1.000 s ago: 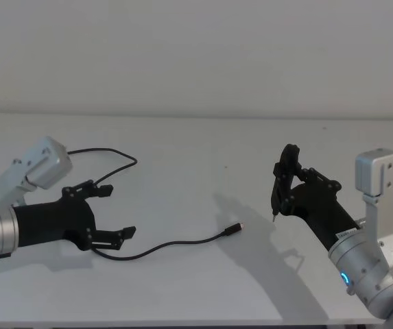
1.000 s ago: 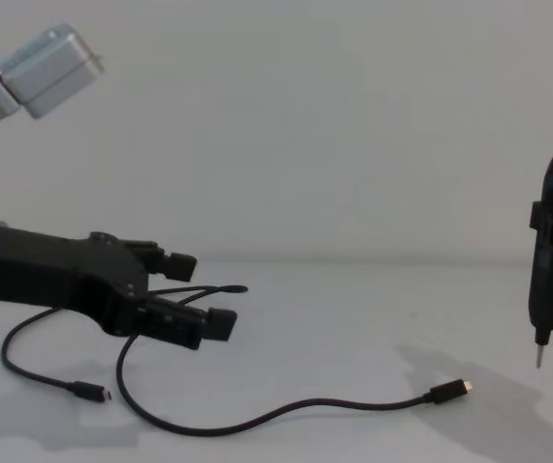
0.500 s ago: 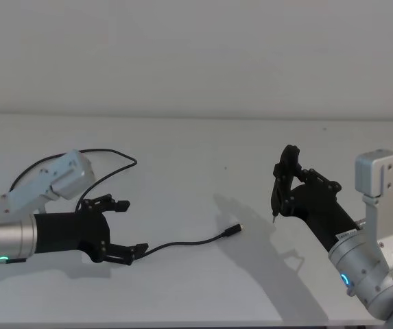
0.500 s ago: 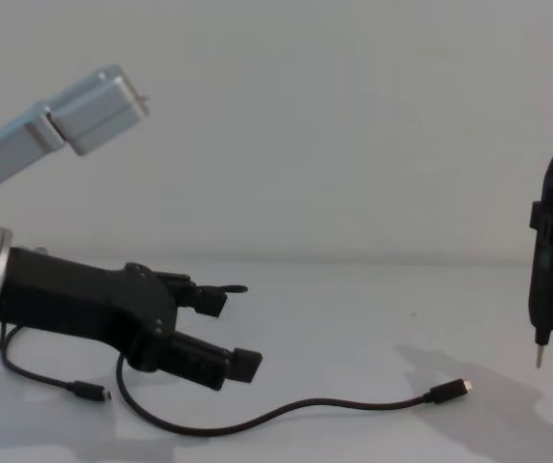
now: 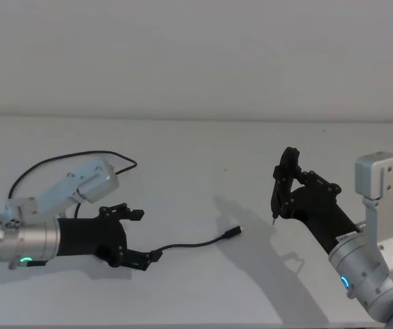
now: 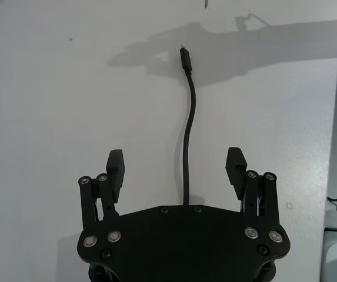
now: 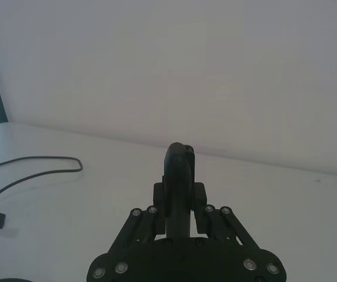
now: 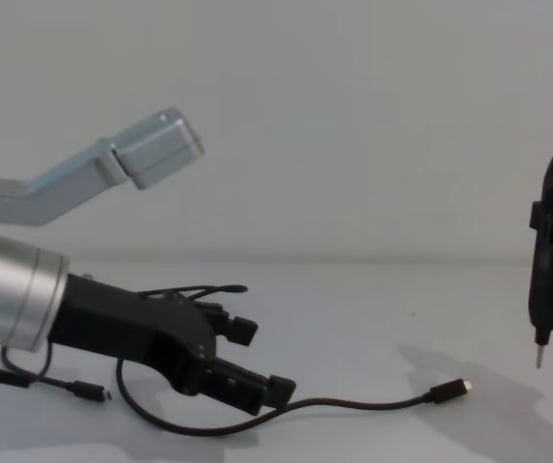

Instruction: Pick up the data cable with the one hand.

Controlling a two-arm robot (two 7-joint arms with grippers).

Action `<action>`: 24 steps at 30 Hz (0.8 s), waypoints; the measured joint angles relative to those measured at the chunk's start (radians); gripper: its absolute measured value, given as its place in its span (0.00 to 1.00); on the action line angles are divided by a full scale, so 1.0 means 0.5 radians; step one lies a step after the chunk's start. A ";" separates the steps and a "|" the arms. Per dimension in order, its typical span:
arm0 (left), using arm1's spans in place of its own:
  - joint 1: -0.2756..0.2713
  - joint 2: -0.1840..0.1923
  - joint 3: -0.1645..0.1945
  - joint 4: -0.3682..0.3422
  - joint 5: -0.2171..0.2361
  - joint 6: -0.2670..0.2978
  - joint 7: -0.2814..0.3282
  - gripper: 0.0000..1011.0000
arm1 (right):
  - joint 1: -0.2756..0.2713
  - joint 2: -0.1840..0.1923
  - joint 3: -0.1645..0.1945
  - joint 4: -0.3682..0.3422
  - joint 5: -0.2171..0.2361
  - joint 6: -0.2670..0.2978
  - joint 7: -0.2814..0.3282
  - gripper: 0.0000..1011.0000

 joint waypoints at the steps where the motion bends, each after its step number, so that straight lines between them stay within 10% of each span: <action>1: -0.011 -0.014 0.010 0.017 0.002 0.008 0.002 0.99 | 0.000 0.000 0.000 0.000 0.000 0.000 0.000 0.27; 24: -0.137 -0.183 0.114 0.242 0.019 0.087 0.065 0.99 | 0.000 0.000 0.000 0.000 0.000 0.000 0.000 0.27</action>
